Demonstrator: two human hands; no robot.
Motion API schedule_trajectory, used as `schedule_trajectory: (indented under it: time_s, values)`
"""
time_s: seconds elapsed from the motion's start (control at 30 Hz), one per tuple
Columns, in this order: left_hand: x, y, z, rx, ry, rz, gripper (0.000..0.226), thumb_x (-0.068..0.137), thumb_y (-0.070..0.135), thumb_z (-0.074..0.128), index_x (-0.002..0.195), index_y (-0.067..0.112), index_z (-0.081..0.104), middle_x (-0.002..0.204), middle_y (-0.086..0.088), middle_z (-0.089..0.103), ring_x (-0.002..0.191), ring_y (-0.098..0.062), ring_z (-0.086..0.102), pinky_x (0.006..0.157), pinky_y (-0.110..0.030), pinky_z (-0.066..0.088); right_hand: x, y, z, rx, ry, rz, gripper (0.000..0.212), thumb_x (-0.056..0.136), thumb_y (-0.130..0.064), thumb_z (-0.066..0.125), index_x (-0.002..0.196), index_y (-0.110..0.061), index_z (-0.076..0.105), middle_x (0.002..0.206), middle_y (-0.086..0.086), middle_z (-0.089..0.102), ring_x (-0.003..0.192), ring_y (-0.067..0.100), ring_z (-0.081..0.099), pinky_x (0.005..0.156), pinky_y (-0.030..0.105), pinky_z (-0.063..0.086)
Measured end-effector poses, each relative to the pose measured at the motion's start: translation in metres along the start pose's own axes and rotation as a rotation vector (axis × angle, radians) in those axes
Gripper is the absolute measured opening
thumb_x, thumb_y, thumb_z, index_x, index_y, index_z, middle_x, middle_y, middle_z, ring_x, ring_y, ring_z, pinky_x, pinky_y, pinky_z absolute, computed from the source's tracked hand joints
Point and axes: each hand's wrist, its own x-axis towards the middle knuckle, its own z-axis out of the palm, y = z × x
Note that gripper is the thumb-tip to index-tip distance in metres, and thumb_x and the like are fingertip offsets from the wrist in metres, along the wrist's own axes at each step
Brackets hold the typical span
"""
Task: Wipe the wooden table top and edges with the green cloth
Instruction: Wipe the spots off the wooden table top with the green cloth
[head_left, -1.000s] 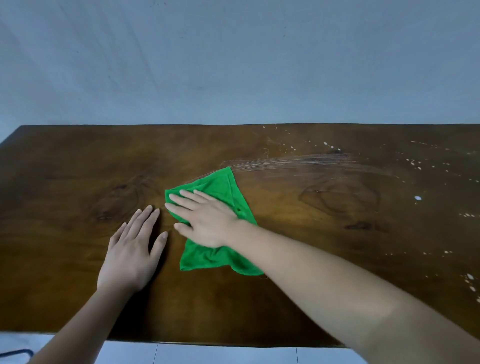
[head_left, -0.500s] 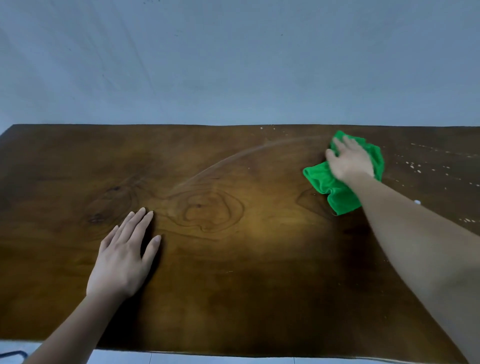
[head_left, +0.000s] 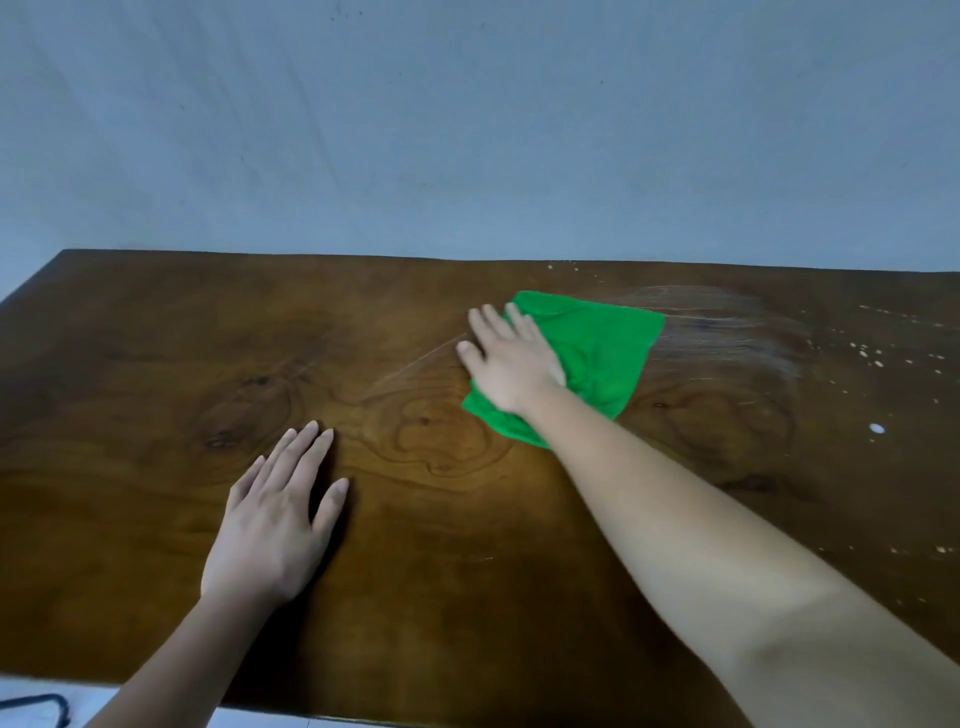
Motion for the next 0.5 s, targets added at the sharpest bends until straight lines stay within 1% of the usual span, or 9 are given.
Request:
schedule_trajectory:
  time_s: [0.07, 0.13, 0.23, 0.27, 0.3, 0.37, 0.43, 0.5]
  values:
    - [0.000, -0.001, 0.000, -0.001, -0.003, -0.001, 0.082, 0.106, 0.081, 0.008, 0.176, 0.039, 0.016, 0.183, 0.019, 0.008, 0.167, 0.001, -0.008, 0.138, -0.039, 0.004, -0.003, -0.035, 0.010, -0.013, -0.033, -0.133, 0.076, 0.109, -0.070, -0.004, 0.177, -0.035, 0.003, 0.185, -0.004, -0.001, 0.170, 0.024, -0.008, 0.138, 0.046, -0.004]
    - [0.000, -0.001, 0.000, -0.002, -0.003, -0.003, 0.082, 0.106, 0.081, 0.008, 0.176, 0.039, 0.016, 0.183, 0.019, 0.008, 0.168, 0.001, -0.007, 0.138, -0.039, 0.005, -0.012, -0.060, 0.020, -0.024, -0.074, -0.291, 0.074, 0.111, -0.069, -0.001, 0.177, -0.037, 0.002, 0.185, -0.004, -0.004, 0.171, 0.022, -0.008, 0.137, 0.045, -0.005]
    - [0.001, 0.000, -0.001, -0.008, -0.012, -0.008, 0.082, 0.106, 0.082, 0.008, 0.176, 0.040, 0.015, 0.183, 0.019, 0.007, 0.168, 0.000, -0.006, 0.138, -0.040, 0.004, -0.033, -0.070, 0.031, -0.044, -0.099, -0.538, 0.068, 0.115, -0.066, 0.007, 0.177, -0.038, 0.004, 0.185, -0.005, -0.004, 0.171, 0.018, -0.004, 0.138, 0.042, -0.001]
    - [0.001, 0.000, -0.001, -0.009, -0.016, -0.009, 0.082, 0.105, 0.082, 0.008, 0.176, 0.041, 0.015, 0.183, 0.020, 0.006, 0.168, 0.000, -0.007, 0.138, -0.040, 0.005, -0.039, -0.067, 0.032, -0.052, -0.081, -0.569, 0.068, 0.115, -0.066, 0.008, 0.177, -0.038, 0.003, 0.186, -0.004, -0.005, 0.171, 0.018, -0.004, 0.138, 0.041, -0.001]
    - [0.001, 0.000, -0.001, -0.010, -0.015, -0.009, 0.082, 0.105, 0.082, 0.008, 0.176, 0.041, 0.015, 0.183, 0.020, 0.006, 0.168, 0.000, -0.007, 0.138, -0.041, 0.005, -0.044, -0.060, 0.032, -0.071, -0.045, -0.550, 0.070, 0.115, -0.068, 0.007, 0.177, -0.036, 0.001, 0.185, -0.002, -0.006, 0.171, 0.019, -0.005, 0.138, 0.042, -0.001]
    - [0.001, 0.000, -0.001, -0.007, -0.008, -0.010, 0.082, 0.106, 0.081, 0.008, 0.176, 0.040, 0.015, 0.183, 0.019, 0.007, 0.168, 0.000, -0.006, 0.139, -0.042, 0.008, -0.053, -0.043, 0.030, -0.128, -0.008, -0.387, 0.080, 0.111, -0.074, -0.001, 0.176, -0.028, -0.008, 0.184, 0.005, -0.013, 0.171, 0.025, -0.012, 0.139, 0.047, -0.003]
    - [0.000, 0.001, -0.001, 0.000, -0.001, -0.011, 0.081, 0.107, 0.080, 0.009, 0.176, 0.040, 0.016, 0.183, 0.019, 0.008, 0.168, 0.000, -0.006, 0.139, -0.043, 0.009, -0.059, -0.033, 0.029, -0.142, -0.068, -0.225, 0.090, 0.106, -0.079, -0.006, 0.175, -0.022, -0.011, 0.182, 0.006, -0.019, 0.169, 0.026, -0.019, 0.138, 0.050, -0.005]
    - [-0.001, 0.002, -0.002, -0.002, 0.002, -0.010, 0.080, 0.107, 0.080, 0.010, 0.176, 0.039, 0.016, 0.183, 0.018, 0.009, 0.168, 0.000, -0.006, 0.139, -0.042, 0.009, -0.061, -0.038, 0.031, -0.129, -0.100, -0.198, 0.095, 0.103, -0.082, -0.008, 0.176, -0.021, -0.010, 0.181, 0.005, -0.021, 0.169, 0.027, -0.022, 0.137, 0.051, -0.007]
